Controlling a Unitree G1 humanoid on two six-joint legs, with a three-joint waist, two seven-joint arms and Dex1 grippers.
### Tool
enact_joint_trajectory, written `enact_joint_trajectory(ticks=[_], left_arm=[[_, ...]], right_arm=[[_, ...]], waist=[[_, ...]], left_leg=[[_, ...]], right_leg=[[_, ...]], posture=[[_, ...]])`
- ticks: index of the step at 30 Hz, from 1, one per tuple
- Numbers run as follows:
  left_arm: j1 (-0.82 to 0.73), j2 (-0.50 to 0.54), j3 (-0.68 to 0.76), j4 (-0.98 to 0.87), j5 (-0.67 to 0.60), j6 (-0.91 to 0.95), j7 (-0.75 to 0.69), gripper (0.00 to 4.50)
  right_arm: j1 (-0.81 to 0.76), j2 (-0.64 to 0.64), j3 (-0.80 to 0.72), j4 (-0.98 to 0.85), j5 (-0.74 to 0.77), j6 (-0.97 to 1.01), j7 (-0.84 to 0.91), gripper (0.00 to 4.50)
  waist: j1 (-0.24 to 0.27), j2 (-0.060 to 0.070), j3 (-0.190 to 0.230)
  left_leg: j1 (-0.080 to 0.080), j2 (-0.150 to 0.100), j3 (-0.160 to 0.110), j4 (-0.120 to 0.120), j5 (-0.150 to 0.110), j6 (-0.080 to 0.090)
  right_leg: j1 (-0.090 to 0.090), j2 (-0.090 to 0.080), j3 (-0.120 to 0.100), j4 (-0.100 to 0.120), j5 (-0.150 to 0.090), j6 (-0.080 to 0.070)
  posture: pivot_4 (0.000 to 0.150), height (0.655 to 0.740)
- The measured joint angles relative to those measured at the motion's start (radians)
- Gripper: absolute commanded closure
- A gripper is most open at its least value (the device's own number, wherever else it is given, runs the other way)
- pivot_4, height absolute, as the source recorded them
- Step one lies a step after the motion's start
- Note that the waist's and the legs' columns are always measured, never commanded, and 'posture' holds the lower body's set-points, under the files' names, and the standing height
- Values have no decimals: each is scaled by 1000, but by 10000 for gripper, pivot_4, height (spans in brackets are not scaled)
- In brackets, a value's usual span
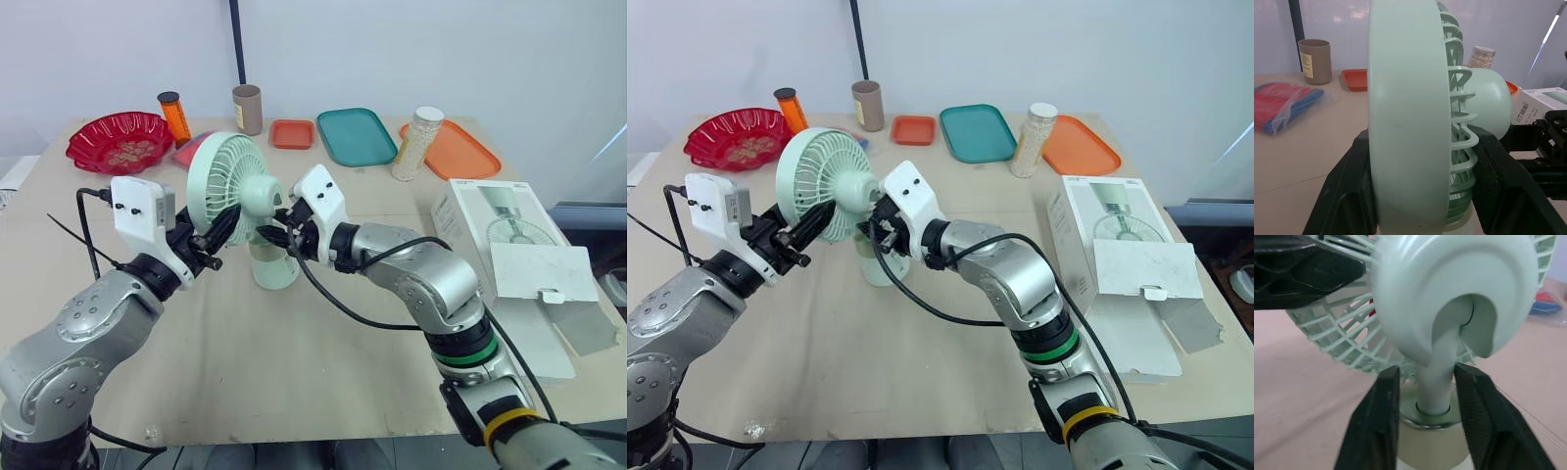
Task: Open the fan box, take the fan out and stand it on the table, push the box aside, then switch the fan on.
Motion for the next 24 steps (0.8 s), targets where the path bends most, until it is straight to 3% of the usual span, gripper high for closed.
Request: enact_joint_trajectory(ticks=[6, 20, 21, 24], left_arm=[[0, -1, -1, 0, -1, 1, 5, 26031], [0, -11, -10, 1, -1, 11, 26, 26031], [0, -10, -10, 1, -1, 12, 27, 21031], [0, -10, -10, 1, 0, 12, 27, 21031]], right_arm=[[0, 9, 0, 8, -17, 0, 2, 41066], [0, 25, -3, 27, -35, -1, 8, 41143], [0, 28, -5, 31, -35, -1, 10, 41143], [-1, 30, -7, 33, -35, -1, 10, 41143]], waist=[[0, 0, 0], [-1, 0, 0], [-1, 0, 0], [-1, 0, 0]], left_leg=[[0, 0, 0, 0, 0, 0], [-1, 0, 0, 0, 0, 0], [-1, 0, 0, 0, 0, 0], [-1, 0, 0, 0, 0, 0]], right_leg=[[0, 0, 0, 0, 0, 0], [0, 0, 0, 0, 0, 0], [0, 0, 0, 0, 0, 0], [0, 0, 0, 0, 0, 0]], posture=[[1500, 7400], [1500, 7400], [1500, 7400], [1500, 7400]])
